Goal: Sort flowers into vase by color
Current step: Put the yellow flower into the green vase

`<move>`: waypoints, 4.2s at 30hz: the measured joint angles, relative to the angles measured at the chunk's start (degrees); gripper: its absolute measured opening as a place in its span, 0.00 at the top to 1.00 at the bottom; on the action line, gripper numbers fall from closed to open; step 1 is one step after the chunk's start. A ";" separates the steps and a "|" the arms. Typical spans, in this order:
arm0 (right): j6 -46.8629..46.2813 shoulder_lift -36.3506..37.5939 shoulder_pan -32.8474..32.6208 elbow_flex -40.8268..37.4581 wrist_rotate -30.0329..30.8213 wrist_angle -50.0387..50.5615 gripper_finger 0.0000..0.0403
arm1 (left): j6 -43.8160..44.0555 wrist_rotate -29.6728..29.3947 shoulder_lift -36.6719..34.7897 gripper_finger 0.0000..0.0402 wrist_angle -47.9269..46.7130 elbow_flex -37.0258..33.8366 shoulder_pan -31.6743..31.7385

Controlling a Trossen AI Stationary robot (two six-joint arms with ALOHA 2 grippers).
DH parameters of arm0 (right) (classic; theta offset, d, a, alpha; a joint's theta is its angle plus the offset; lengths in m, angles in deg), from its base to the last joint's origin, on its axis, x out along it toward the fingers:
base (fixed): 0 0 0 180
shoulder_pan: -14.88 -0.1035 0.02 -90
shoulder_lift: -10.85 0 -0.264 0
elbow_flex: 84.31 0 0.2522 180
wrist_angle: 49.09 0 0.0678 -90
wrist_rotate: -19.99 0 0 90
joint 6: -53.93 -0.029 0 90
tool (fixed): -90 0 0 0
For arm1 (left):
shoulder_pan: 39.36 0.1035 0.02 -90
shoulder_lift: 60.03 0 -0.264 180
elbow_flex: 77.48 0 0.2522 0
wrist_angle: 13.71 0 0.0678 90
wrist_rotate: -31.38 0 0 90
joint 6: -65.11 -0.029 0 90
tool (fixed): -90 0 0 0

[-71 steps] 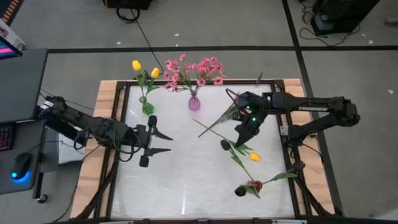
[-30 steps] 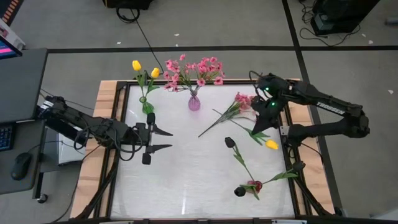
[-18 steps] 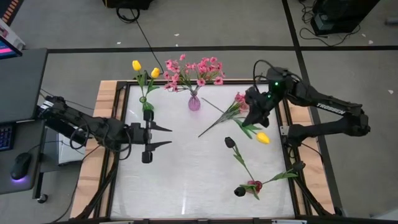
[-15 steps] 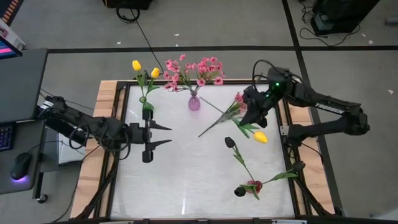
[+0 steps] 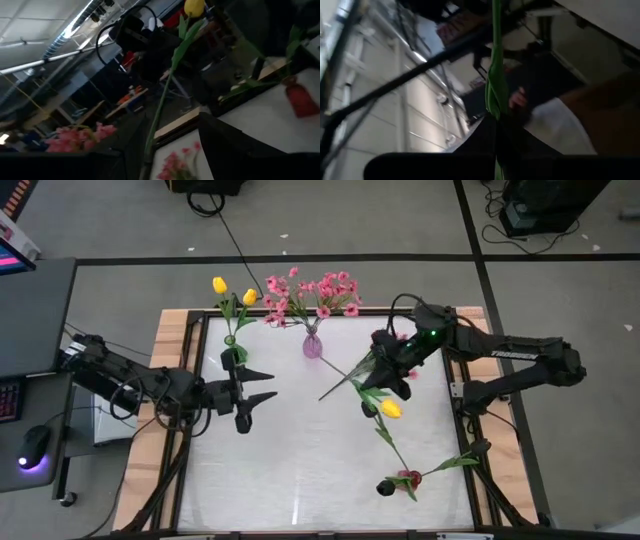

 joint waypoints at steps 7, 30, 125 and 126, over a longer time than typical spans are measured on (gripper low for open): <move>-4.17 -4.74 -2.67 0.00 8.69 -8.01 0.96 | -3.18 -0.77 0.00 0.54 0.22 0.00 -0.02; -7.84 -19.17 -10.17 0.00 22.50 -32.42 0.96 | -2.03 -0.70 -0.02 0.54 0.25 0.00 -0.07; -4.40 -18.57 -13.18 0.00 40.02 -28.48 0.96 | -16.67 4.37 15.22 0.54 3.32 6.60 11.10; -4.40 -18.57 -13.18 0.00 40.00 -28.47 0.96 | -16.67 4.37 15.22 0.54 3.31 6.60 11.11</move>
